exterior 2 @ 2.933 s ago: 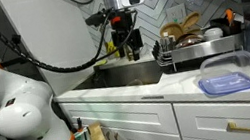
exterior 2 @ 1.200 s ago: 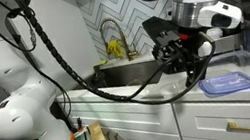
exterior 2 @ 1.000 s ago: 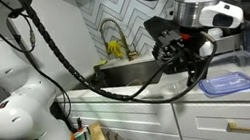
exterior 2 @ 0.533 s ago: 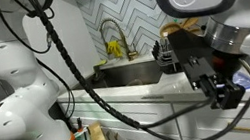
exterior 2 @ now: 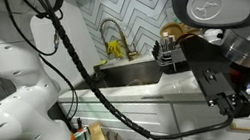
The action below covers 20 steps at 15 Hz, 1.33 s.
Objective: Put the container on the drying rack
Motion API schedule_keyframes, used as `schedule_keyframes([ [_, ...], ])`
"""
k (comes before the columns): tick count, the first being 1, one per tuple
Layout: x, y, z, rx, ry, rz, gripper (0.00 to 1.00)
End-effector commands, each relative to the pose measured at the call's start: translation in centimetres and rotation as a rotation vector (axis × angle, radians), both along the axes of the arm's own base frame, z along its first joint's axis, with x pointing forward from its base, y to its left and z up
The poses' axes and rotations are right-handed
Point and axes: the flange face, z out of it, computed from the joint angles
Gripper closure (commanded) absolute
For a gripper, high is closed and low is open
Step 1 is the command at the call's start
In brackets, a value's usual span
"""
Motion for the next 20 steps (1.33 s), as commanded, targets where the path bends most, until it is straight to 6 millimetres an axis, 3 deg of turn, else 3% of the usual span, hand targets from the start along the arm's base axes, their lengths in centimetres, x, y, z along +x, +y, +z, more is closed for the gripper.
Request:
schedule_keyframes([
  [1,0.7,-0.6,-1.4,0.062,-0.006,-0.014,0.00],
  [11,4.9,-1.7,-6.0,0.347,-0.090,-0.105,0.00],
  [14,6.3,-1.6,-7.2,0.396,-0.099,-0.111,0.15],
  [16,7.0,-1.4,-8.3,0.415,-0.101,-0.110,0.40],
  [20,8.0,-0.7,-10.0,0.446,-0.101,-0.094,0.71],
])
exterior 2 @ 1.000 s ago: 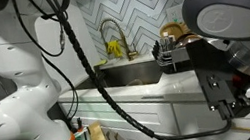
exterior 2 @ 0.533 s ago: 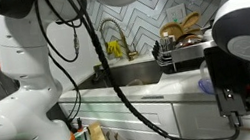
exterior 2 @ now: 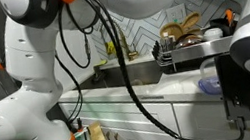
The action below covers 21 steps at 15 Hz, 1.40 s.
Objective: Put the container on the drying rack
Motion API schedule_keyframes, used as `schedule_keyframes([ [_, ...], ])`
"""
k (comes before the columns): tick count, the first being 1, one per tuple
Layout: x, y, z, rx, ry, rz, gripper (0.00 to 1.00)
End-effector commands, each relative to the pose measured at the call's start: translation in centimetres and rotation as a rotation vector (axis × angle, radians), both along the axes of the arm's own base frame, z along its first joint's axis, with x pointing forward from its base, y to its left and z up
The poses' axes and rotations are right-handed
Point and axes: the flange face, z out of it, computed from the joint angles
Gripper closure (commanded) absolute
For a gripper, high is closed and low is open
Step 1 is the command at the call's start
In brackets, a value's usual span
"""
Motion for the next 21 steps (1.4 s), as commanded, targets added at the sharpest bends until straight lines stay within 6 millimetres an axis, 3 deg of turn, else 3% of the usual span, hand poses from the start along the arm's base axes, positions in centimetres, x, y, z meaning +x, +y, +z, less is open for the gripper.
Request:
schedule_keyframes([
  [1,0.8,-0.1,-1.4,0.051,-0.023,0.017,0.72],
  [2,1.1,0.0,-1.6,0.059,-0.029,0.024,0.63],
  [3,0.9,-0.2,-1.6,0.068,-0.032,0.031,0.40],
  [4,1.0,-0.3,-1.7,0.078,-0.035,0.036,0.40],
  [5,0.9,-0.3,-1.7,0.084,-0.035,0.040,0.62],
  [6,1.0,-0.3,-1.8,0.089,-0.029,0.044,0.78],
  [9,0.7,-1.0,-2.3,0.102,-0.020,0.045,0.95],
  [12,0.5,-1.2,-2.0,0.113,-0.026,0.055,0.94],
  [14,0.3,-1.3,-1.2,0.105,-0.024,0.062,0.98],
  [21,0.3,-0.5,4.5,-0.021,0.004,0.107,0.98],
])
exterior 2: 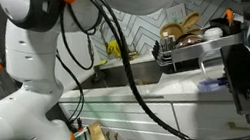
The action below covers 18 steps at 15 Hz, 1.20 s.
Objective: Put the container on the drying rack
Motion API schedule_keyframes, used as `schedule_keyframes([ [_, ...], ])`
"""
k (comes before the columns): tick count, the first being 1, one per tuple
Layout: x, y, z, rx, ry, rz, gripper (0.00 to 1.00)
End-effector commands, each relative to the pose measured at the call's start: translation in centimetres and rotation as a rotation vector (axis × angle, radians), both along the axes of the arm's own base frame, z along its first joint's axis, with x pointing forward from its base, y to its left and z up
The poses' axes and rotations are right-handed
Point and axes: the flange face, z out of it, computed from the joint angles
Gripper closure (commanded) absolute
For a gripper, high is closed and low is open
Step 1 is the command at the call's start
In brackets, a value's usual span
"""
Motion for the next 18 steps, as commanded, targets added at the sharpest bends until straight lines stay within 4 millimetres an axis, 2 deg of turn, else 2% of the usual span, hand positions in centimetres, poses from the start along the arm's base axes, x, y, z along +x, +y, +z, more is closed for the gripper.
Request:
schedule_keyframes([
  [1,-0.4,0.7,3.0,-0.101,0.063,0.038,0.97],
  [5,-0.2,2.0,6.9,-0.253,0.120,0.108,0.97],
  [8,0.0,3.8,10.6,-0.391,0.151,0.188,0.97],
  [12,0.6,7.6,16.1,-0.563,0.137,0.337,0.97],
  [15,0.8,11.2,19.2,-0.662,0.102,0.450,0.97],
  [16,0.8,12.1,20.1,-0.685,0.083,0.475,0.97],
  [17,1.8,10.5,19.1,-0.632,0.107,0.428,0.89],
  [18,1.9,11.5,20.0,-0.653,0.097,0.449,0.89],
])
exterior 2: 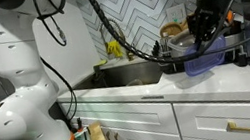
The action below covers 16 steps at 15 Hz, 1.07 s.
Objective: Put the container on the drying rack
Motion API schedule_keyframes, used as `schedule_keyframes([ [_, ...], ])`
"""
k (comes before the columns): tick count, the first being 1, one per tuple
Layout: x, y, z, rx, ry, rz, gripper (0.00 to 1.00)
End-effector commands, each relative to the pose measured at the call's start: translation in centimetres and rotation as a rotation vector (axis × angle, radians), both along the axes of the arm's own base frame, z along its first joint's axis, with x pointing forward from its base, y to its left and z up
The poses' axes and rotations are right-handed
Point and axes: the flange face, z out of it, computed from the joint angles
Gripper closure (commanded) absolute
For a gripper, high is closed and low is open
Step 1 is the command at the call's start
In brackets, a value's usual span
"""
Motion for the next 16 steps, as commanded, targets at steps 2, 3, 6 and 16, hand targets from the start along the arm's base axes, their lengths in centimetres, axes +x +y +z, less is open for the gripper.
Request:
schedule_keyframes([
  [2,-0.1,0.8,0.8,-0.011,-0.007,0.018,0.89],
  [3,-0.2,0.8,0.8,-0.012,-0.008,0.018,0.97],
  [6,-0.8,1.9,2.7,-0.099,-0.015,0.137,0.97],
  [16,-3.2,15.5,13.8,-0.379,-0.218,0.562,0.97],
])
